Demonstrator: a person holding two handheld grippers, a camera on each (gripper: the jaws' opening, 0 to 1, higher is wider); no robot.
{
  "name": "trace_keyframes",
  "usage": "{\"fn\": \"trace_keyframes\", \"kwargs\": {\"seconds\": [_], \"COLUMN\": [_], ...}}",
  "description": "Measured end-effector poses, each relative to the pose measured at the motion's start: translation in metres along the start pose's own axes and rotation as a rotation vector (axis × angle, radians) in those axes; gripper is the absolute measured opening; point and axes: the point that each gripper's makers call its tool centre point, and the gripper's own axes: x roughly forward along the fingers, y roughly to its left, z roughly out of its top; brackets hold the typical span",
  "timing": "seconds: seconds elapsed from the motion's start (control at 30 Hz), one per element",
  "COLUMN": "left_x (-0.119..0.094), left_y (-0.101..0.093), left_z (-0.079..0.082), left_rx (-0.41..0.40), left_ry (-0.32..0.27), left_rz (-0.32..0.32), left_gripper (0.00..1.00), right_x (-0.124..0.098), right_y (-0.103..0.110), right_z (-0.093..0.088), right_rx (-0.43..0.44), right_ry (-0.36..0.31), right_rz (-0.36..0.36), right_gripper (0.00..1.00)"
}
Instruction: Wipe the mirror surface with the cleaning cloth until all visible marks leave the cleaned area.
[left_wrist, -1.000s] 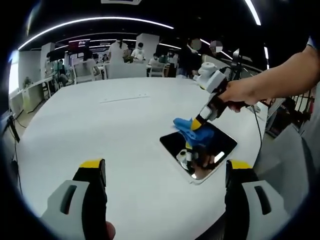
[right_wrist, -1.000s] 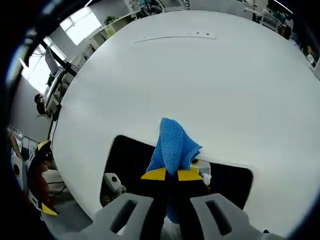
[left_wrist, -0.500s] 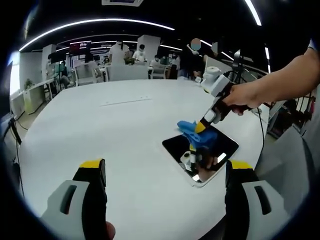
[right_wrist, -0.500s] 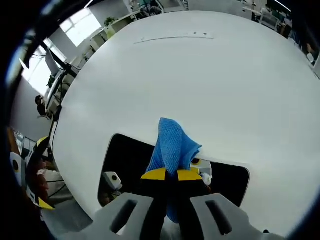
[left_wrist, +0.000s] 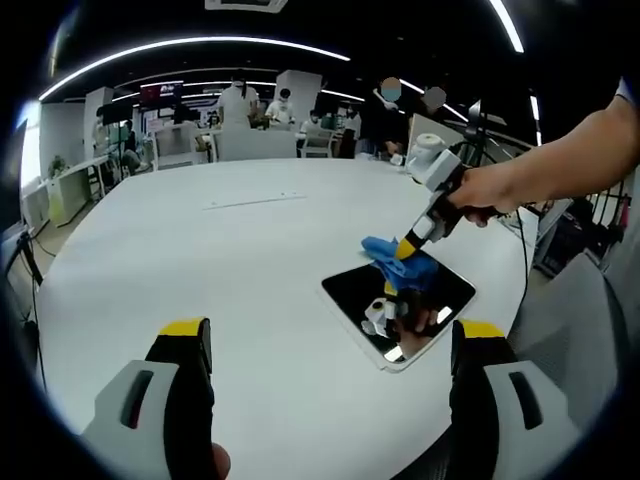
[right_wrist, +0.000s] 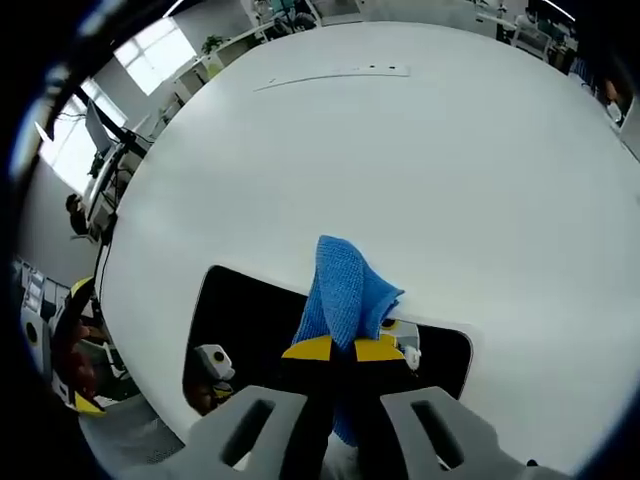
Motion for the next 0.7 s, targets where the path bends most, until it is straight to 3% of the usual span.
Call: {"fn": "trace_keyframes", "kwargs": {"seconds": [0.7], "left_x": [0.003], "left_y": [0.003], "left_z": [0.0], "left_rx": [-0.006], "left_ry": [-0.006], "left_rz": [-0.002], "left_gripper": [0.99], "right_x": [-0.007], "right_y": [-0.022], "right_z": [-0.004], "right_rx": [0.006], "right_ry": [0.013], "right_rz": [-0.047], "right_gripper": [0.0]}}
